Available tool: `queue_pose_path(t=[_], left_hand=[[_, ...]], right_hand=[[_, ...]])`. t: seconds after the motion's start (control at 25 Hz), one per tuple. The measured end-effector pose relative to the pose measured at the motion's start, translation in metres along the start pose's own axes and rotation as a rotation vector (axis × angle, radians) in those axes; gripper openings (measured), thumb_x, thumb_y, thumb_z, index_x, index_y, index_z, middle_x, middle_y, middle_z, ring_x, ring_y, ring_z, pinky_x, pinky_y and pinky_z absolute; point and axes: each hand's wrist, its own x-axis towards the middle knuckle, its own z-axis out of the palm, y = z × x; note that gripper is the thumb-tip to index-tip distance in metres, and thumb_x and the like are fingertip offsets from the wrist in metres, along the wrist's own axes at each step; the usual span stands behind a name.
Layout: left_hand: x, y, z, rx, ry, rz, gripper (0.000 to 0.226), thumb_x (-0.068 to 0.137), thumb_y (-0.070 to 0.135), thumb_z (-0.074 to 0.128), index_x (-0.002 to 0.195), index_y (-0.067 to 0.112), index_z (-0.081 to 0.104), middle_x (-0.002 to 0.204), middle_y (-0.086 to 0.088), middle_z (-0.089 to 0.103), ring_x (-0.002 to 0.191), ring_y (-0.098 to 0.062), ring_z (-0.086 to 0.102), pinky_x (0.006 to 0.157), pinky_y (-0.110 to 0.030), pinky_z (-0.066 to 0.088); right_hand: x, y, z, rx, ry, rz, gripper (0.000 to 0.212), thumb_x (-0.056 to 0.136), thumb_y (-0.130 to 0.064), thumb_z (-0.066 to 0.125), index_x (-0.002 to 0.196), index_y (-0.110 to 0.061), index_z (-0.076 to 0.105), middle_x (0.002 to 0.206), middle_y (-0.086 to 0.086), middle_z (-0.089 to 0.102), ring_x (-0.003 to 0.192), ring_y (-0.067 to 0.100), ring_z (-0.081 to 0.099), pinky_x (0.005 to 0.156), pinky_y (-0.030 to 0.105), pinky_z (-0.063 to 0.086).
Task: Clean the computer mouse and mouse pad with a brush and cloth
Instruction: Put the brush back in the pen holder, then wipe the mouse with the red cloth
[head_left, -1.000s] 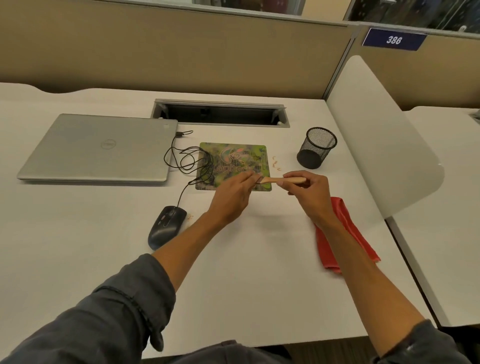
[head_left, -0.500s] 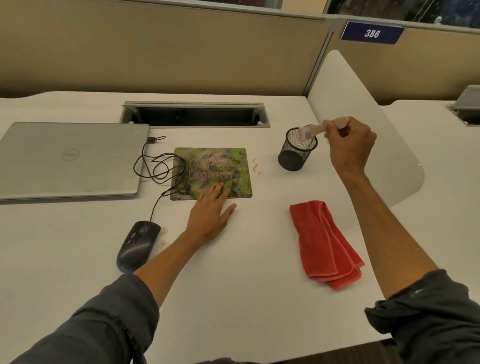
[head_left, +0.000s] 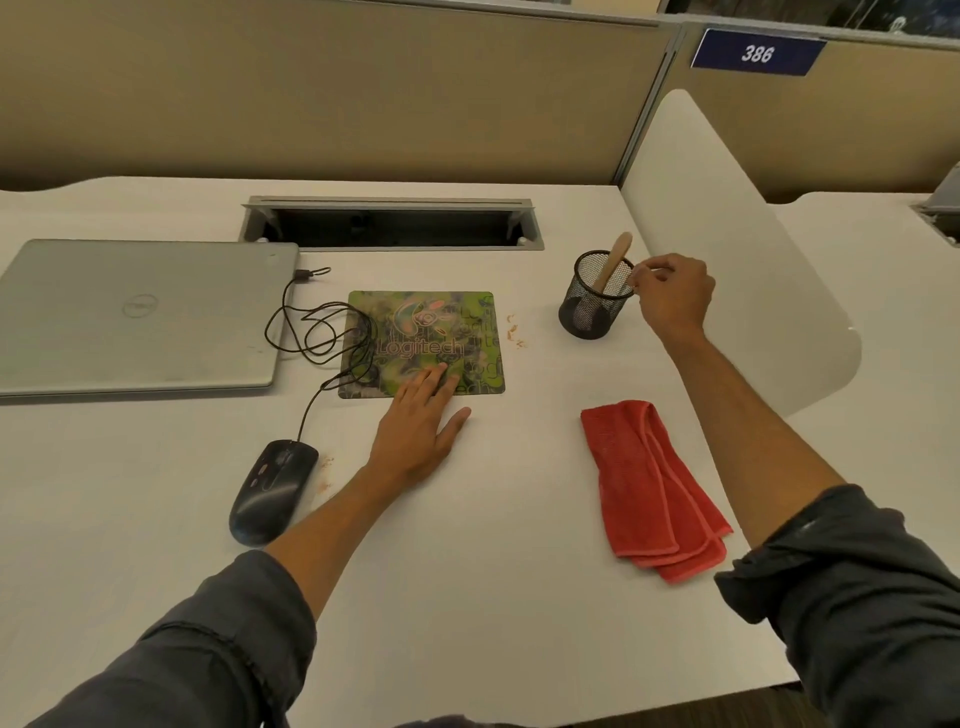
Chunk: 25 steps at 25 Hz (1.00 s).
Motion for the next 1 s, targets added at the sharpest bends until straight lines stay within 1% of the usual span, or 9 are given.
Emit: queue_pose_path(t=[0.12, 0.28, 0.36, 0.4, 0.48, 0.6, 0.72, 0.84, 1.0], left_hand=[[-0.001, 0.001, -0.002, 0.0, -0.013, -0.001, 0.058, 0.099, 0.049, 0.031, 0.148, 0.018, 0.031, 0.157, -0.004, 0.024, 0.146, -0.02, 0.016, 0.119, -0.033, 0.007], [0.002, 0.003, -0.009, 0.05, -0.079, 0.001, 0.064, 0.098, 0.054, 0.028, 0.15, 0.017, 0.027, 0.158, -0.006, 0.021, 0.146, -0.022, 0.014, 0.119, -0.037, 0.009], [0.001, 0.005, -0.013, 0.067, -0.093, 0.0, 0.065, 0.097, 0.055, 0.027, 0.15, 0.017, 0.026, 0.158, -0.007, 0.022, 0.146, -0.023, 0.015, 0.119, -0.038, 0.01], [-0.002, 0.006, -0.015, 0.06, -0.085, -0.003, 0.065, 0.097, 0.055, 0.028, 0.149, 0.016, 0.028, 0.157, -0.007, 0.023, 0.146, -0.023, 0.016, 0.118, -0.038, 0.012], [-0.01, 0.007, -0.018, 0.036, -0.053, -0.013, 0.062, 0.097, 0.053, 0.032, 0.146, 0.016, 0.035, 0.154, -0.007, 0.031, 0.144, -0.023, 0.022, 0.116, -0.038, 0.02], [-0.024, 0.012, -0.019, 0.012, -0.01, -0.039, 0.056, 0.097, 0.05, 0.038, 0.141, 0.016, 0.044, 0.15, -0.006, 0.039, 0.141, -0.023, 0.03, 0.112, -0.038, 0.028], [-0.04, 0.014, -0.019, -0.013, 0.009, -0.056, 0.054, 0.096, 0.051, 0.04, 0.138, 0.017, 0.047, 0.147, -0.006, 0.043, 0.137, -0.024, 0.036, 0.111, -0.038, 0.032], [-0.058, 0.015, -0.022, -0.021, 0.032, -0.06, 0.053, 0.096, 0.051, 0.039, 0.135, 0.017, 0.049, 0.144, -0.005, 0.047, 0.133, -0.022, 0.041, 0.109, -0.037, 0.035], [-0.083, 0.009, -0.035, -0.03, 0.093, -0.058, 0.049, 0.095, 0.047, 0.044, 0.133, 0.016, 0.053, 0.141, -0.005, 0.05, 0.131, -0.022, 0.043, 0.108, -0.036, 0.035]], right_hand=[[-0.008, 0.012, -0.006, -0.022, 0.021, 0.008, 0.026, 0.085, -0.027, 0.067, 0.105, -0.01, 0.07, 0.093, 0.01, 0.075, 0.086, 0.022, 0.069, 0.089, 0.027, 0.048], [-0.052, 0.028, -0.02, -0.038, -0.053, -0.112, 0.023, 0.084, -0.03, 0.067, 0.101, -0.017, 0.07, 0.086, -0.002, 0.072, 0.075, 0.011, 0.066, 0.074, 0.018, 0.046], [-0.084, 0.043, -0.024, -0.094, -0.128, -0.177, 0.021, 0.085, -0.03, 0.066, 0.102, -0.02, 0.069, 0.087, -0.008, 0.07, 0.082, 0.011, 0.066, 0.077, 0.024, 0.05], [-0.1, 0.051, -0.026, -0.158, -0.162, -0.2, 0.024, 0.086, -0.032, 0.064, 0.107, -0.021, 0.068, 0.095, -0.008, 0.07, 0.09, 0.013, 0.066, 0.082, 0.028, 0.05], [-0.127, 0.07, -0.029, -0.343, -0.223, -0.223, 0.038, 0.089, -0.04, 0.06, 0.123, -0.022, 0.061, 0.122, -0.001, 0.065, 0.115, 0.019, 0.057, 0.094, 0.034, 0.042], [-0.155, 0.091, -0.032, -0.592, -0.316, -0.239, 0.061, 0.092, -0.053, 0.051, 0.145, -0.024, 0.039, 0.152, 0.006, 0.036, 0.14, 0.027, 0.031, 0.107, 0.051, 0.033], [-0.174, 0.102, -0.03, -0.665, -0.41, -0.183, 0.064, 0.096, -0.057, 0.039, 0.152, -0.029, 0.025, 0.16, 0.005, 0.018, 0.144, 0.032, 0.023, 0.107, 0.057, 0.035], [-0.187, 0.108, -0.023, -0.67, -0.366, -0.218, 0.055, 0.1, -0.047, 0.036, 0.151, -0.026, 0.03, 0.158, 0.008, 0.025, 0.138, 0.034, 0.033, 0.103, 0.055, 0.04], [-0.181, 0.106, -0.022, -0.443, -0.232, -0.207, 0.041, 0.101, -0.026, 0.045, 0.14, -0.014, 0.049, 0.147, 0.014, 0.044, 0.126, 0.04, 0.045, 0.103, 0.053, 0.04]])
